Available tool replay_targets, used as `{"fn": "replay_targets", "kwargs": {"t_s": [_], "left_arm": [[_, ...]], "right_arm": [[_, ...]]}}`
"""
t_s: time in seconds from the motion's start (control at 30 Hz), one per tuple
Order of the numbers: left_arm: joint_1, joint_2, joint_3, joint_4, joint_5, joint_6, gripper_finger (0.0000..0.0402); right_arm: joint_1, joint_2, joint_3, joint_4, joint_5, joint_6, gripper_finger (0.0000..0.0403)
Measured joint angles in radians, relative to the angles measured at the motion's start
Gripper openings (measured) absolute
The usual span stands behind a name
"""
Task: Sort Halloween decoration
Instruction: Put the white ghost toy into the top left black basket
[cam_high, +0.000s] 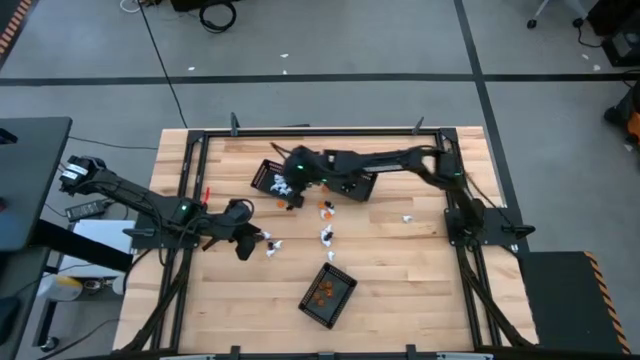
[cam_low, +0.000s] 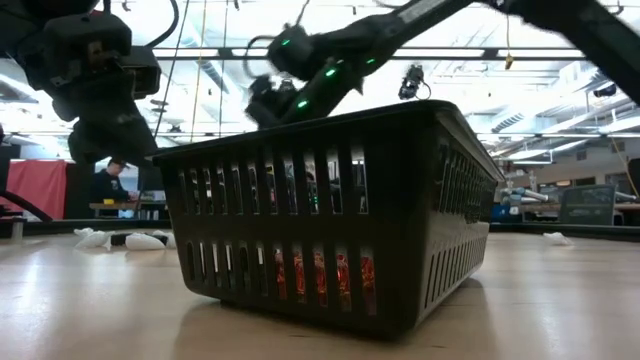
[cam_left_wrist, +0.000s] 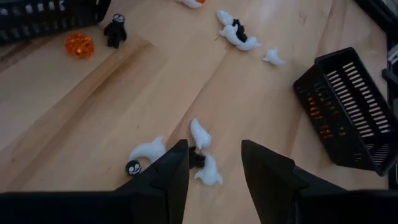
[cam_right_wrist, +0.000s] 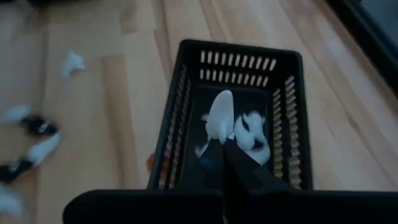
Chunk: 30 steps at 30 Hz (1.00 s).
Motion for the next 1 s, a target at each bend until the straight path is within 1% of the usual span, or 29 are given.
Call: {"fn": "replay_targets", "kwargs": {"t_s": [0.07, 0.13, 0.27, 0.33, 0.43, 0.6, 0.7, 0.83, 0.9, 1.0], "left_arm": [[0.000, -0.001, 0.000, -0.004, 0.000, -0.015, 0.0155], [0.000, -0.002, -0.001, -0.019, 0.000, -0.027, 0.0155], [0.000, -0.003, 0.000, -0.037, 0.000, -0.056, 0.0155], [0.002, -0.002, 0.000, -0.056, 0.000, -0.069, 0.0155], [0.006, -0.003, 0.000, -0.098, 0.000, -0.082, 0.0155], [0.017, -0.003, 0.000, -0.146, -0.006, -0.086, 0.0156], [0.031, -0.002, 0.009, -0.178, 0.026, -0.088, 0.0156], [0.054, -0.002, 0.079, -0.354, 0.059, -0.035, 0.0156], [0.065, -0.002, 0.121, -0.454, 0.059, 0.012, 0.0156], [0.099, 0.000, 0.165, -0.557, 0.060, 0.072, 0.0156]], "right_arm": [[-0.006, 0.066, 0.094, -0.101, -0.005, 0.007, 0.0000], [-0.009, 0.122, 0.177, -0.157, -0.005, 0.026, 0.0003], [-0.014, 0.190, 0.293, -0.257, -0.015, 0.048, 0.0021], [-0.015, 0.194, 0.303, -0.284, -0.032, 0.056, 0.0033], [-0.019, 0.192, 0.299, -0.261, -0.037, 0.066, 0.0049], [-0.041, 0.190, 0.298, -0.277, -0.118, 0.086, 0.0074], [-0.048, 0.162, 0.296, -0.308, -0.129, 0.100, 0.0081], [-0.044, 0.084, 0.296, -0.318, -0.083, 0.090, 0.0082], [-0.044, 0.043, 0.296, -0.320, -0.069, 0.078, 0.0082], [-0.043, -0.015, 0.296, -0.330, -0.062, 0.077, 0.0083]]}}
